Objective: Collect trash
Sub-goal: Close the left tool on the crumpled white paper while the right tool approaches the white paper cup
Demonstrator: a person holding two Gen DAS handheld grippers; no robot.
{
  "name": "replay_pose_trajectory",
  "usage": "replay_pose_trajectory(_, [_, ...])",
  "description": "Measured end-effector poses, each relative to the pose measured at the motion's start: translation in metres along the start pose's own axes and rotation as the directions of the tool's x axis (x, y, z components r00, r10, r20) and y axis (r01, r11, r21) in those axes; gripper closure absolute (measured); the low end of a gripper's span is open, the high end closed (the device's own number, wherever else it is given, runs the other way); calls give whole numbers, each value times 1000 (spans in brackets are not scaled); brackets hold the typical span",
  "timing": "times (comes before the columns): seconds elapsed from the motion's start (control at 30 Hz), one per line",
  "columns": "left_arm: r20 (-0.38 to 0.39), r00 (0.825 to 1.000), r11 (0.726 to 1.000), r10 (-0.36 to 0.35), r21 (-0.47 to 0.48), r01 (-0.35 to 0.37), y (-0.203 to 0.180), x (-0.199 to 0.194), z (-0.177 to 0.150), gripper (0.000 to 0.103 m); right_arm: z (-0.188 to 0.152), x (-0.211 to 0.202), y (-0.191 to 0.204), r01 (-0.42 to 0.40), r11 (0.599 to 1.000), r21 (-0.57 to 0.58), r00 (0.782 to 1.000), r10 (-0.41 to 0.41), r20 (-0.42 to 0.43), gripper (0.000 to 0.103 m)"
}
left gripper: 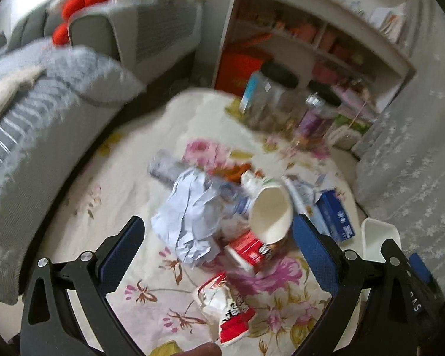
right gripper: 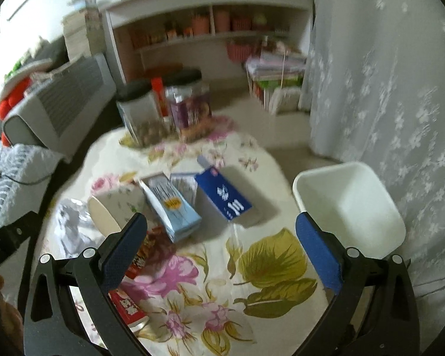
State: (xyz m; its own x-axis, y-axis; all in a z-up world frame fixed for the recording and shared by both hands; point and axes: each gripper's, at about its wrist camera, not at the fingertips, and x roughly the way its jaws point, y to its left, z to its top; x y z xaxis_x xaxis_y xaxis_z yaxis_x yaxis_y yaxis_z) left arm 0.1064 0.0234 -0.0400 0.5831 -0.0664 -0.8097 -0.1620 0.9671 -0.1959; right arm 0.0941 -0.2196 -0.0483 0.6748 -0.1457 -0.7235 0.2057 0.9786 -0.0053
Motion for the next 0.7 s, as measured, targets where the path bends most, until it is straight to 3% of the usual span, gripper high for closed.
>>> replay_pose_trajectory(0.1, [-145,989,999,-5,-41,-1,16,31,10,6,2,18,-4,-39,999,36,990,43,-135,7])
replay_pose_trajectory(0.27, [-272,962,988,-24,-156,-19,49,64,20,6,17,43,-13,-80,993,92,974,97,-206,7])
replay_pose_trajectory(0.5, [-347,933,971,-91,-241,5,64,91,17,6,19,75,-14,-163,964,209,931,221,-292,7])
replay_pose_trajectory(0.63, [-350,934,970,-75,-243,-14,65,104,20,6,21,83,-2,-172,963,207,927,229,-298,7])
replay_pose_trajectory(0.7, [-370,925,968,-83,-249,-12,65,115,18,6,22,86,3,-176,964,200,926,231,-299,7])
